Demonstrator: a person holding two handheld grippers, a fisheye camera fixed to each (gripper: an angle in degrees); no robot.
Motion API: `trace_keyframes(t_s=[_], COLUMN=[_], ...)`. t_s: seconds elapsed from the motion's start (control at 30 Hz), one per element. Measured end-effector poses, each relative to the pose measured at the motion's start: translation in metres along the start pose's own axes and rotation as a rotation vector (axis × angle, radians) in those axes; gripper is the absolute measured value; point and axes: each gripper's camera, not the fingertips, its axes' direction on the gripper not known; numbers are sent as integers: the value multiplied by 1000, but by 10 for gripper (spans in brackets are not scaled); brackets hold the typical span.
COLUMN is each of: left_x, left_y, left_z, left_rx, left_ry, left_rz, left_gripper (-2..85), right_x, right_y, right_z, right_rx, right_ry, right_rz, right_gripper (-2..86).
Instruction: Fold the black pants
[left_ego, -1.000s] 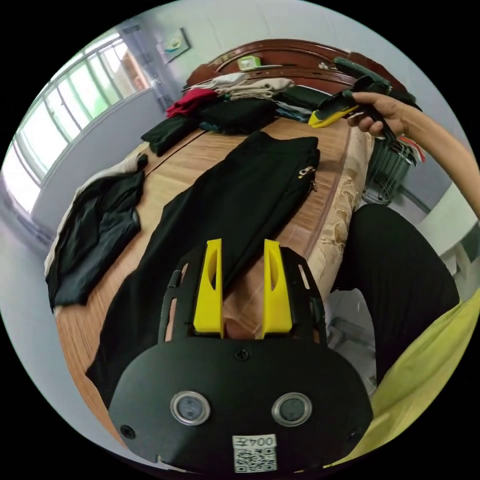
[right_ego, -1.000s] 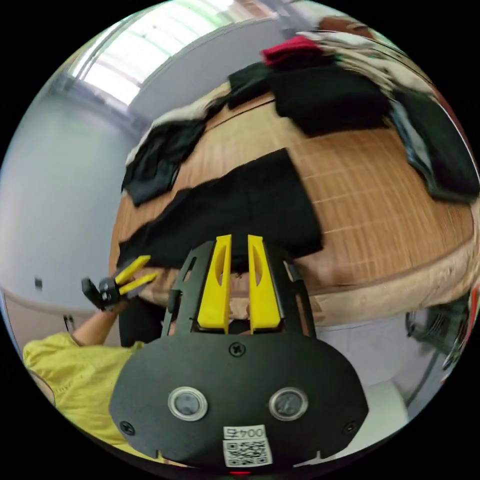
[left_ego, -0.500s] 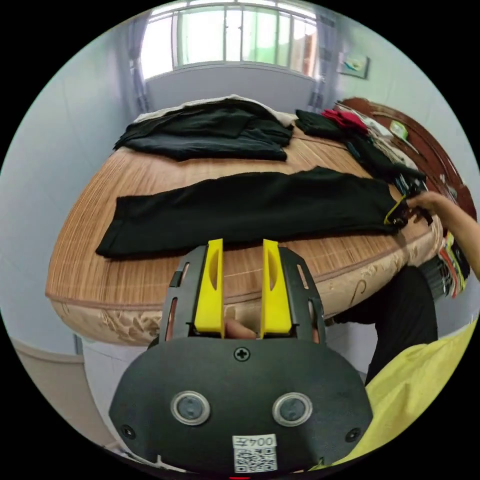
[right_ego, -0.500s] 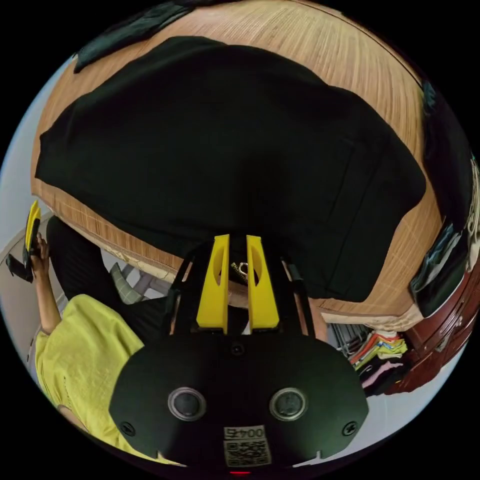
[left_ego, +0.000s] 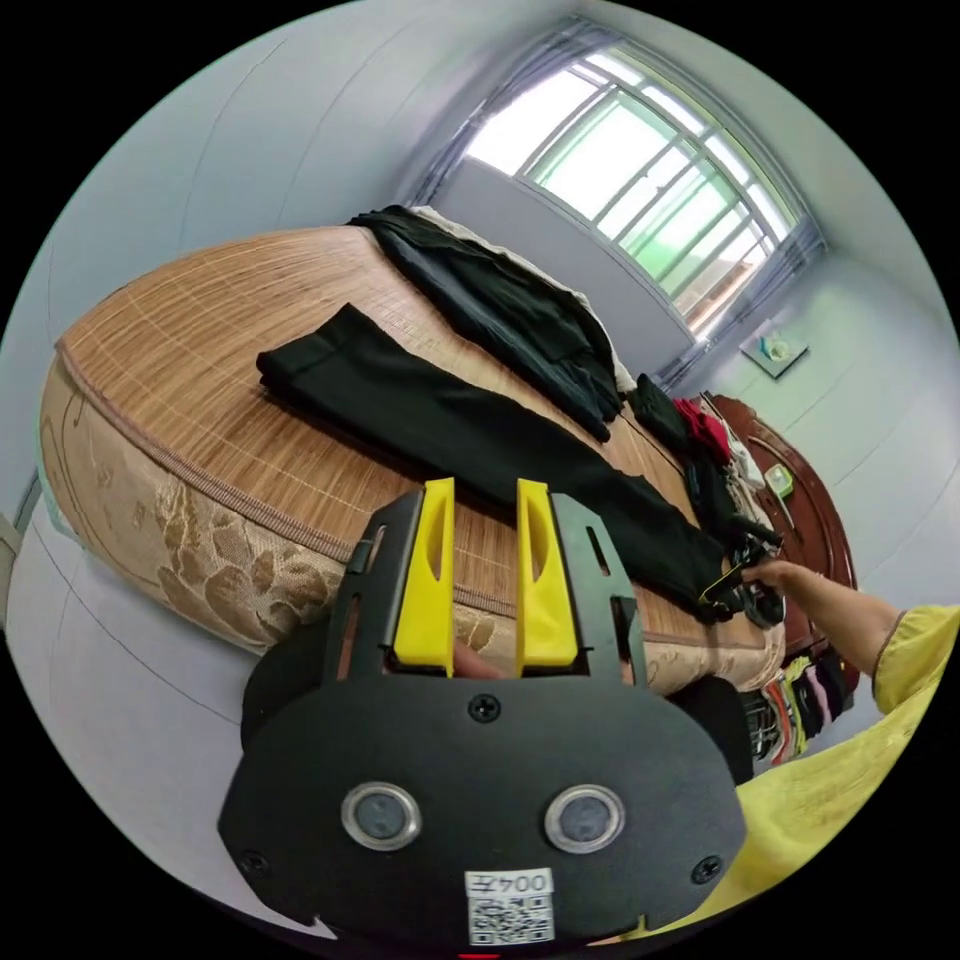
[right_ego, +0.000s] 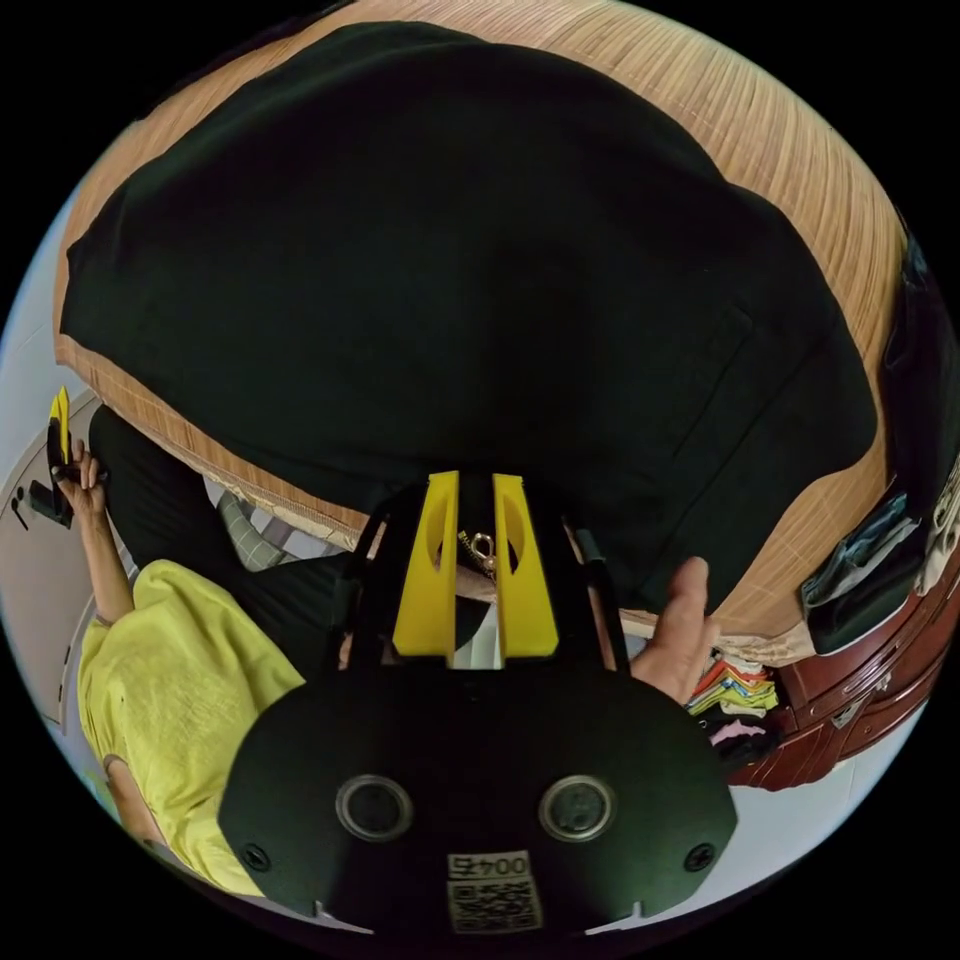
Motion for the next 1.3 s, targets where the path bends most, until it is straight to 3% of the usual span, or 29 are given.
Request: trace_keyframes(t_s=[0.47,0.7,0.9,1.07,1.3], left_x=[-18,27,88,118,144], left_y=[44,64,47,50,40], left_z=[-30,-100,-159,-145,-81], left_rx=[-2,29,159,144,-15], left_ry=[23,-71,-135,-106,-153], left_rz=[-24,11,138,162,202], left_gripper=[94,93,92,92,94], right_x=[-62,-82,-91,-111,-130], right_y=[52,91,125,132,148], right_z=[-37,-44,-45,-52,-57], right_rx=[221,353,476,441,446], right_ry=[120,135,104,164,199], right_rz=[-10,-35,-44,-64,-75], right_gripper=[63,63,62,63,61])
